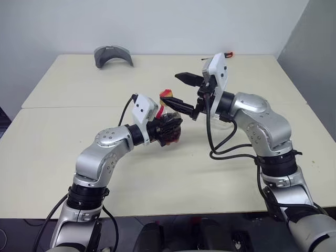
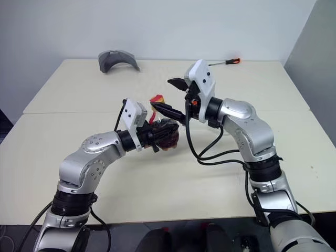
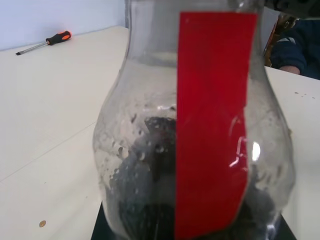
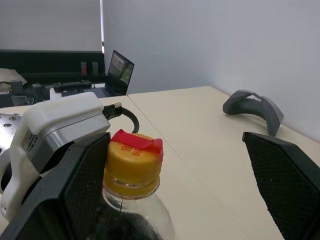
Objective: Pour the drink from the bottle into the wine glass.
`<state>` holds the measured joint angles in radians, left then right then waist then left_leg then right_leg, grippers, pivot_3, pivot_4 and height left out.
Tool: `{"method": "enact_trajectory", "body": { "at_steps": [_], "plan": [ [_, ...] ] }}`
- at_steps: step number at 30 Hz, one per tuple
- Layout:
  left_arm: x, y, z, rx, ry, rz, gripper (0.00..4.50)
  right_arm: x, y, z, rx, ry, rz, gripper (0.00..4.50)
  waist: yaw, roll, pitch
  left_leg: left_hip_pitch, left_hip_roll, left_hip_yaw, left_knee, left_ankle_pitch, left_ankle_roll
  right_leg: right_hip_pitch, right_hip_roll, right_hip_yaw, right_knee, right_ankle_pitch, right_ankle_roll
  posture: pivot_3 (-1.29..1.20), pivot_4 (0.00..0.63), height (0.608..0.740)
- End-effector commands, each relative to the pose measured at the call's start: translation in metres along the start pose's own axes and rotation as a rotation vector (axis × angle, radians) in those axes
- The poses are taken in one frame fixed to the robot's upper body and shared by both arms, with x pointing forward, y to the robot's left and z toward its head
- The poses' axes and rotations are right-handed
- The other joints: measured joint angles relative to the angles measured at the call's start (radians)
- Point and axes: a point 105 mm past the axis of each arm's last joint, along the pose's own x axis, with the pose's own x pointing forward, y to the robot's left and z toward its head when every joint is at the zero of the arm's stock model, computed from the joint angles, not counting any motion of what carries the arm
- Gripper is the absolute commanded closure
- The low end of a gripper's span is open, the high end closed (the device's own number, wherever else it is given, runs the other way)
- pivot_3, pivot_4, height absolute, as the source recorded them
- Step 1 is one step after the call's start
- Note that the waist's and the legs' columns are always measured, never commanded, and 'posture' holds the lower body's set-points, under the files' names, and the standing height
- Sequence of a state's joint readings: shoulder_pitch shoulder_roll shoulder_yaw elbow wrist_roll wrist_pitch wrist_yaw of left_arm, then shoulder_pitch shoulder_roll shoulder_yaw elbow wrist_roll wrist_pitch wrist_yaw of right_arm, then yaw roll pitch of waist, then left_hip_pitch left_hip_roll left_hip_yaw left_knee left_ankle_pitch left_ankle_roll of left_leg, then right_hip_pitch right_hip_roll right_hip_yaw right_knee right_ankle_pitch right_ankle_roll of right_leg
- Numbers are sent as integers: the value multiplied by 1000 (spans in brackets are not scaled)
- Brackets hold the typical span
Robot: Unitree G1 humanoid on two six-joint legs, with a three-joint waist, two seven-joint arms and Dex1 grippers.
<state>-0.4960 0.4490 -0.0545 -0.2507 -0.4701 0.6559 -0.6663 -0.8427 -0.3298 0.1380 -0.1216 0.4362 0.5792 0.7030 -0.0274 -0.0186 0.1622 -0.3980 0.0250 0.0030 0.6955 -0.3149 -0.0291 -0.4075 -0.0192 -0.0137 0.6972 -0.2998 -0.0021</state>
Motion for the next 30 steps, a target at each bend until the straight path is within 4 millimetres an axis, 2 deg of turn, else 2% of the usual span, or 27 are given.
{"method": "enact_trajectory", "body": {
  "at_steps": [1, 10, 17, 27, 30],
  "plan": [
    [-6, -8, 31, 74, -101, -32, 3458, -23, -30, 0, -10, 24, -128, 11, 0, 0, 0, 0, 0, 0, 0, 0, 0, 0, 0, 0, 0, 0, 0, 0, 150, 740],
    [-7, -7, 33, 76, -99, -38, 3458, -35, -33, -8, -19, 66, -129, 11, 2, 0, 0, 0, 0, 0, 0, 0, 0, 0, 0, 0, 0, 0, 0, 0, 150, 740],
    [-8, -5, 33, 79, -96, -39, 3458, -35, -31, -11, -13, 70, -116, 11, 0, 0, 0, 0, 0, 0, 0, 0, 0, 0, 0, 0, 0, 0, 0, 0, 150, 740],
    [-11, -4, 29, 77, -85, -34, 3458, -33, 4, -3, 73, 28, 83, 11, 1, 0, 0, 0, 0, 0, 0, 0, 0, 0, 0, 0, 0, 0, 0, 0, 150, 740],
    [-10, -4, 28, 78, -85, -33, 3458, -30, 8, -1, 98, 14, 106, 11, 1, 0, 0, 0, 0, 0, 0, 0, 0, 0, 0, 0, 0, 0, 0, 0, 150, 740]
  ]
}}
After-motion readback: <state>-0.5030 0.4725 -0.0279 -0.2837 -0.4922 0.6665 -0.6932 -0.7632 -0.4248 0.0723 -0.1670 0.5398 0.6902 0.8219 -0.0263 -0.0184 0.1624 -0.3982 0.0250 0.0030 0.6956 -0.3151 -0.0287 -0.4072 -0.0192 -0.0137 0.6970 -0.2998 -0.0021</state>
